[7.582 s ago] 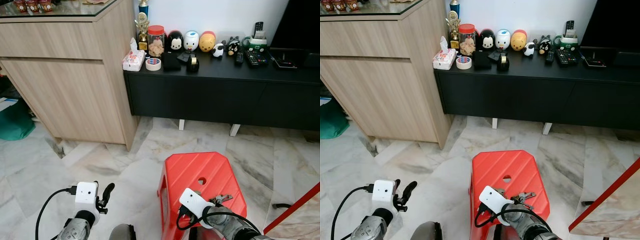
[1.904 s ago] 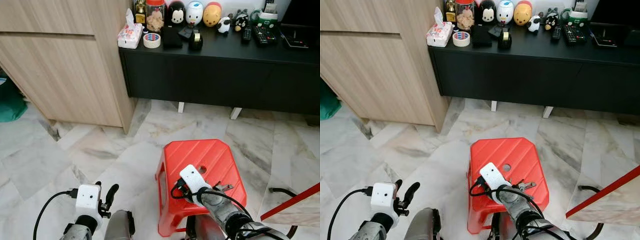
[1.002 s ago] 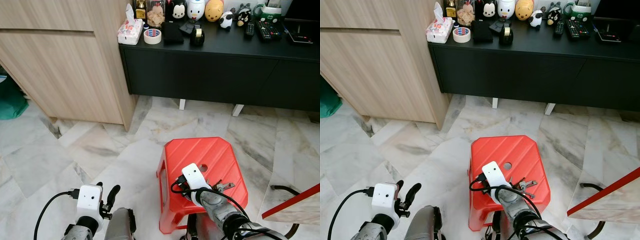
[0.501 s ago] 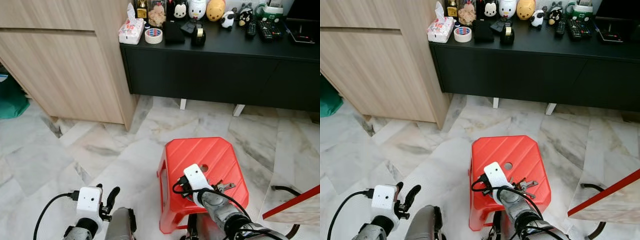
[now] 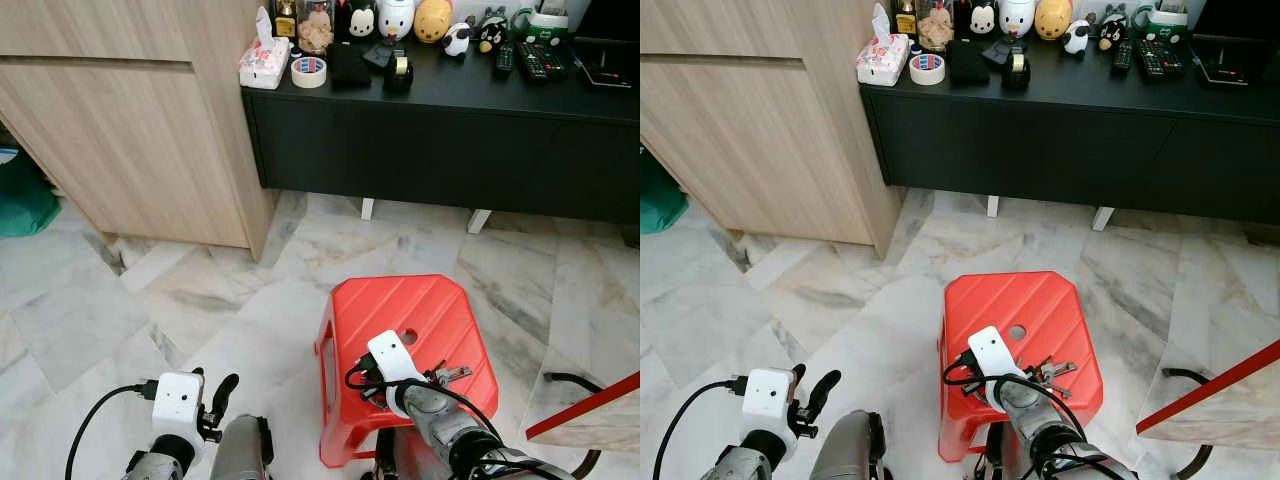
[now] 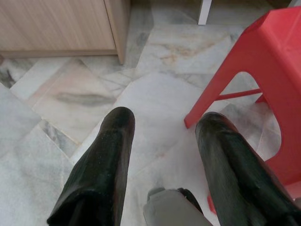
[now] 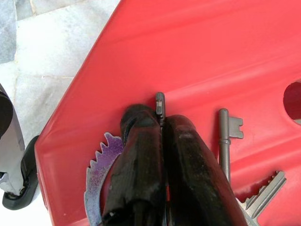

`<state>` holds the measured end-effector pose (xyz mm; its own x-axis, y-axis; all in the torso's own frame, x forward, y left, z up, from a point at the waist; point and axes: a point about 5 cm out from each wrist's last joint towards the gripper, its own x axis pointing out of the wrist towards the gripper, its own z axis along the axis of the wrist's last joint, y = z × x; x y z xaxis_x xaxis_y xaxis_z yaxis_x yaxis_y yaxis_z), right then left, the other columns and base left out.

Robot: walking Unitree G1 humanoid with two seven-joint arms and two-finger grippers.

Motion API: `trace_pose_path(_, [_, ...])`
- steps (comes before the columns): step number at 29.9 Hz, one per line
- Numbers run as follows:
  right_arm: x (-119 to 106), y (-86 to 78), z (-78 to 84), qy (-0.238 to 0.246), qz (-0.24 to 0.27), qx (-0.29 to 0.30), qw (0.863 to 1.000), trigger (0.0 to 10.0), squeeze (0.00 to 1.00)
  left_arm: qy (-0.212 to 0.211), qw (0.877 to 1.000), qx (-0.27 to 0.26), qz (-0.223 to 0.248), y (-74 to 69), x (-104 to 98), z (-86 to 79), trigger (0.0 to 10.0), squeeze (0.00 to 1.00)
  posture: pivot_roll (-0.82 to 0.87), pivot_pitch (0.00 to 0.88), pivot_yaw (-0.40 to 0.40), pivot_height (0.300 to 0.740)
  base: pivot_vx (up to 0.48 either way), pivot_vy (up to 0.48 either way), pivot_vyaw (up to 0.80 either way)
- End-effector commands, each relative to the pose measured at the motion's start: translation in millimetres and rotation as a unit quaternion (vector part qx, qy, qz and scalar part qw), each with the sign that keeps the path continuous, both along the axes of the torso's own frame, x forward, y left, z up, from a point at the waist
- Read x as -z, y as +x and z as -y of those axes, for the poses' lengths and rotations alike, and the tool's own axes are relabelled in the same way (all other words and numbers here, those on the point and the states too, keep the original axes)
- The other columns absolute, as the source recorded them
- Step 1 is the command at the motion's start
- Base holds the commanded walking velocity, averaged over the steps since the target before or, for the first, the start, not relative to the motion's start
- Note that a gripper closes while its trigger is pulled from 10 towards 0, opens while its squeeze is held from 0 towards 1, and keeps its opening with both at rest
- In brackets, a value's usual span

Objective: Hang keys on a hook

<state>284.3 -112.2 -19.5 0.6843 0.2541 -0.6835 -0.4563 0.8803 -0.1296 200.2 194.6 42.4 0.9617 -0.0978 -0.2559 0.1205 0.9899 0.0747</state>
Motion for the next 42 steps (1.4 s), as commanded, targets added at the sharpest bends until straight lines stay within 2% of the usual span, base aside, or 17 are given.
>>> trace_pose_path(1, [12.6,-13.9,5.3,-0.002,-0.027,0.017,0.999,0.0,0.00,0.006,1.000,0.002,-0.009,-1.5,2.6,-0.9,10.0,0.00,0.20,0.169,-0.006,0.626,0.000,0.000,0.00])
trace_pose_path(4, [7.7,-8.7,4.0,0.013,-0.007,0.026,1.000,0.0,0.00,0.006,1.000,0.002,-0.010,0.0,4.1,-0.8,10.0,0.00,0.19,0.155,-0.010,0.626,0.000,0.000,0.00])
trace_pose_path(5, [1.3,-2.2,2.4,0.026,0.017,0.033,0.999,0.0,0.00,0.006,1.000,0.001,-0.011,1.7,5.7,-0.8,10.0,0.00,0.18,0.151,-0.011,0.626,0.000,0.000,0.00])
trace_pose_path(10, [-13.9,11.3,0.3,0.073,0.068,0.057,0.993,0.0,0.00,0.006,1.000,-0.002,-0.014,11.0,11.1,-1.1,10.0,0.00,0.17,0.120,-0.019,0.626,0.000,0.000,0.00])
trace_pose_path(18, [-23.5,16.7,3.3,0.120,0.110,0.073,0.984,0.0,0.00,0.004,1.000,-0.011,-0.017,23.1,17.9,-3.9,10.0,0.00,0.14,0.069,-0.033,0.626,0.000,0.000,0.00])
trace_pose_path(21, [-31.5,19.0,4.7,0.151,0.149,0.068,0.975,0.0,0.00,0.003,1.000,-0.016,-0.022,26.6,25.1,-3.9,10.0,0.00,0.13,0.038,-0.046,0.626,0.000,0.000,0.00])
trace_pose_path(23, [-32.9,19.1,6.0,0.156,0.158,0.067,0.973,0.0,0.00,0.002,1.000,-0.018,-0.022,27.6,26.2,-3.8,10.0,0.00,0.13,0.035,-0.047,0.626,0.000,0.000,0.00])
trace_pose_path(24, [-34.8,18.6,10.3,0.171,0.172,0.081,0.967,0.0,0.00,0.001,0.999,-0.023,-0.023,28.0,28.2,-4.7,10.0,0.00,0.12,0.025,-0.052,0.626,0.000,0.000,0.00])
trace_pose_path(30, [-37.0,13.5,16.5,0.185,0.207,0.091,0.957,0.0,0.00,-0.002,0.999,-0.041,-0.029,29.6,37.0,-8.4,10.0,0.00,0.10,0.000,-0.068,0.626,0.000,0.000,0.00])
trace_pose_path(31, [-36.5,10.8,17.2,0.186,0.213,0.091,0.955,10.0,0.00,-0.003,0.998,-0.047,-0.029,29.5,38.5,-9.5,10.0,0.00,0.10,0.000,-0.072,0.626,0.000,0.000,0.00])
trace_pose_path(40, [-27.0,-3.9,23.4,0.178,0.216,0.111,0.954,10.0,0.00,-0.017,0.995,-0.091,-0.033,29.1,47.2,-23.0,10.0,0.00,0.09,0.000,-0.075,0.626,0.000,0.000,0.00])
trace_pose_path(42, [-21.6,-10.1,24.0,0.177,0.209,0.121,0.954,10.0,0.00,-0.019,0.993,-0.106,-0.047,25.6,53.7,-28.1,10.0,0.00,0.09,0.000,-0.067,0.626,0.000,0.000,0.00])
